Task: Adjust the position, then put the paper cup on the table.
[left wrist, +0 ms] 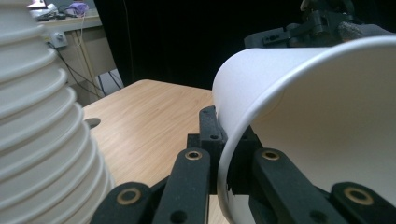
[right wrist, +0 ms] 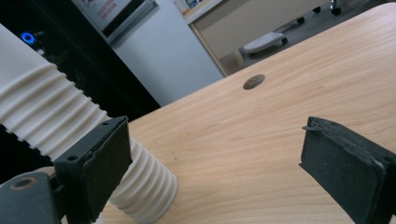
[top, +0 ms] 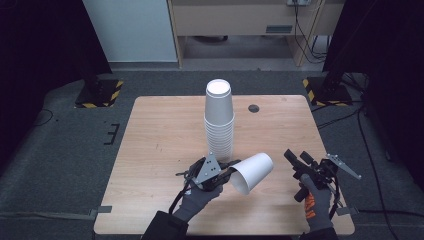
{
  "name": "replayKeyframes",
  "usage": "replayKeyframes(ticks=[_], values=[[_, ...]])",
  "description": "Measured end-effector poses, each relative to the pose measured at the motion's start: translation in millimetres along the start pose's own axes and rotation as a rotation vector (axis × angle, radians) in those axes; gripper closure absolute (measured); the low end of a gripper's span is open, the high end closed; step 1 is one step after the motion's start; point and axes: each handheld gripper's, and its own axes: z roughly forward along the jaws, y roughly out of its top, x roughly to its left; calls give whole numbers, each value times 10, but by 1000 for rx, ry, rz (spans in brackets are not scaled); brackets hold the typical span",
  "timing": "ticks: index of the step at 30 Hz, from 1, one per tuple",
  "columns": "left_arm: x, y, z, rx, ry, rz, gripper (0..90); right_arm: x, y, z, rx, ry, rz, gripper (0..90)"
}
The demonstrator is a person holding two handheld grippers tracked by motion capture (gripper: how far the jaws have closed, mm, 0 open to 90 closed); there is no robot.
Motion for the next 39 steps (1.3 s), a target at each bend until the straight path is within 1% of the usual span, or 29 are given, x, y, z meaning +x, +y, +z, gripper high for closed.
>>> replayKeyframes(ticks=[2, 3, 4, 5, 6, 8, 9, 11, 13, 14, 15, 18, 19, 21, 23, 25, 26, 29, 32, 34, 35, 36, 39], values=[[20, -17, -40, 3, 4, -5, 869, -22, -6, 0, 7, -17, -18, 90], [46, -31, -96, 7, 5, -11, 870, -34, -6, -1, 11, -28, -29, 90], [46, -31, -96, 7, 5, -11, 870, -39, -6, 0, 12, -32, -39, 90], [75, -45, -154, 7, 10, -18, 870, -43, -6, 0, 18, -40, -53, 90], [75, -45, -154, 7, 10, -18, 870, -43, -6, 0, 18, -40, -53, 90], [132, -70, -257, 13, 20, -28, 870, -59, -10, 2, 36, -61, -90, 90], [132, -70, -257, 13, 20, -28, 870, -59, -10, 2, 36, -61, -90, 90], [172, -94, -335, 17, 32, -34, 870, -63, -12, 4, 44, -70, -102, 90], [203, -116, -400, 20, 42, -41, 870, -64, -18, 7, 49, -77, -122, 90], [215, -125, -423, 22, 44, -44, 870, -60, -26, 12, 58, -86, -141, 90], [230, -138, -452, 21, 48, -47, 870, -60, -26, 12, 58, -86, -141, 90], [273, -174, -538, 30, 57, -62, 871, -59, -40, 22, 75, -109, -179, 92], [290, -190, -573, 34, 59, -68, 870, -61, -46, 26, 83, -121, -199, 94], [317, -219, -629, 43, 62, -77, 871, -60, -47, 25, 85, -122, -202, 95], [350, -266, -704, 55, 65, -93, 870, -61, -51, 24, 91, -127, -219, 97], [361, -281, -726, 60, 66, -99, 870, -60, -53, 27, 94, -130, -223, 97], [383, -306, -769, 68, 71, -107, 870, -67, -55, 31, 107, -137, -234, 97], [400, -324, -809, 71, 79, -117, 869, -69, -57, 32, 113, -141, -238, 97], [420, -354, -873, 81, 100, -124, 869, -68, -66, 40, 127, -143, -248, 97], [435, -375, -924, 87, 112, -129, 869, -72, -81, 50, 147, -158, -275, 97], [442, -384, -946, 89, 117, -131, 869, -72, -81, 50, 147, -158, -275, 97], [451, -395, -980, 92, 124, -134, 869, -74, -85, 52, 154, -160, -286, 97], [502, -435, -1107, 101, 163, -145, 869, -80, -105, 77, 177, -171, -321, 97]])
